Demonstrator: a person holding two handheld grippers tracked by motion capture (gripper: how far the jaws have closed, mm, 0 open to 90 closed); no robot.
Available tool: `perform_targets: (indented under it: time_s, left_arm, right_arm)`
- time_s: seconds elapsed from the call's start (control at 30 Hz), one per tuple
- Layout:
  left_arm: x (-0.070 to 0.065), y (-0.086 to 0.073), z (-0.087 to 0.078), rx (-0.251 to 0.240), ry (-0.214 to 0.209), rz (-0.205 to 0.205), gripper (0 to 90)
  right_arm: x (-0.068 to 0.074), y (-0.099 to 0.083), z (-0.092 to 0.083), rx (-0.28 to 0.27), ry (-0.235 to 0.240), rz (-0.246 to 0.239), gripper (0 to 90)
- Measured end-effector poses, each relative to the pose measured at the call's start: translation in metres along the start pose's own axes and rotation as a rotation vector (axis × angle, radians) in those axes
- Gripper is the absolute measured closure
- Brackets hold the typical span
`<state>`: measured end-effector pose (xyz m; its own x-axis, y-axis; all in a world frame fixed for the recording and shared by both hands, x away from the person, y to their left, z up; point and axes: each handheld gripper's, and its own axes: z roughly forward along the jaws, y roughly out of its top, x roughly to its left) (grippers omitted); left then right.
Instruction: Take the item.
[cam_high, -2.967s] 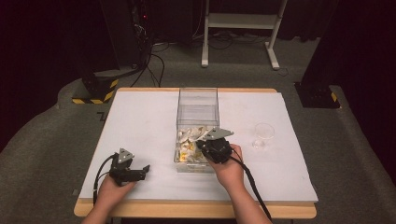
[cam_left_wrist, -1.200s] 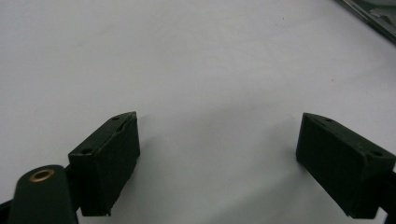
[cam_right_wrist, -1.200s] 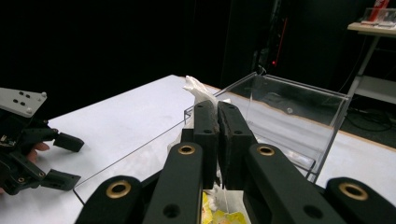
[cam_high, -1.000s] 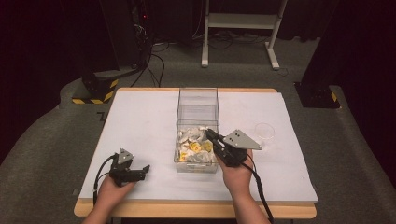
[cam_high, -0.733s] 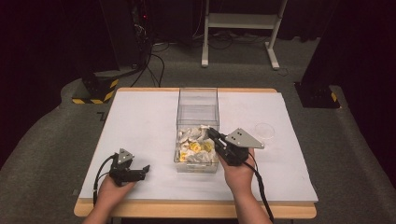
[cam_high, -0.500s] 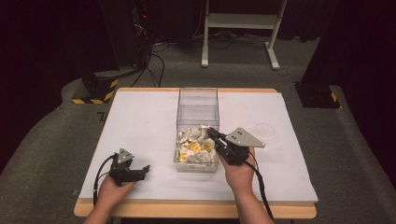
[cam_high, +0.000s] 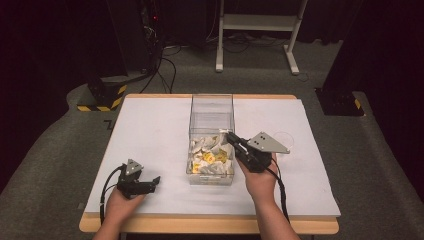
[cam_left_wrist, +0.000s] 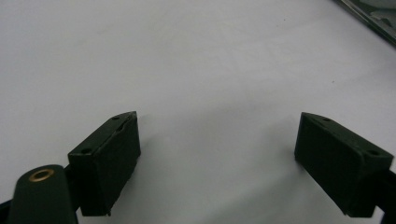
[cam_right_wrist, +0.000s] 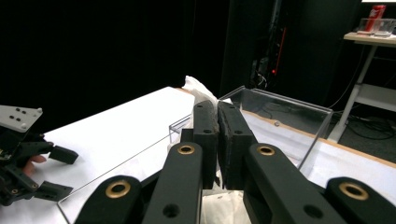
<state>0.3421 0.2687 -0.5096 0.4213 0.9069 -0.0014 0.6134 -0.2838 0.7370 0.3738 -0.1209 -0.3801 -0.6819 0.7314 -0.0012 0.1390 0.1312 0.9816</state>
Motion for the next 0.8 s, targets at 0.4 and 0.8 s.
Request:
perform_targets:
  time_s: [0.4, 0.8]
  left_arm:
    - [0.0, 0.0, 0.0, -0.001, -0.002, -0.003, 15.1]
    - [0.0, 0.0, 0.0, -0.002, 0.003, -0.002, 15.1]
  right_arm:
    - [-0.023, 0.008, -0.013, -0.035, -0.06, 0.026, 87.3]
    - [-0.056, 0.006, -0.031, -0.043, -0.138, 0.077, 87.3]
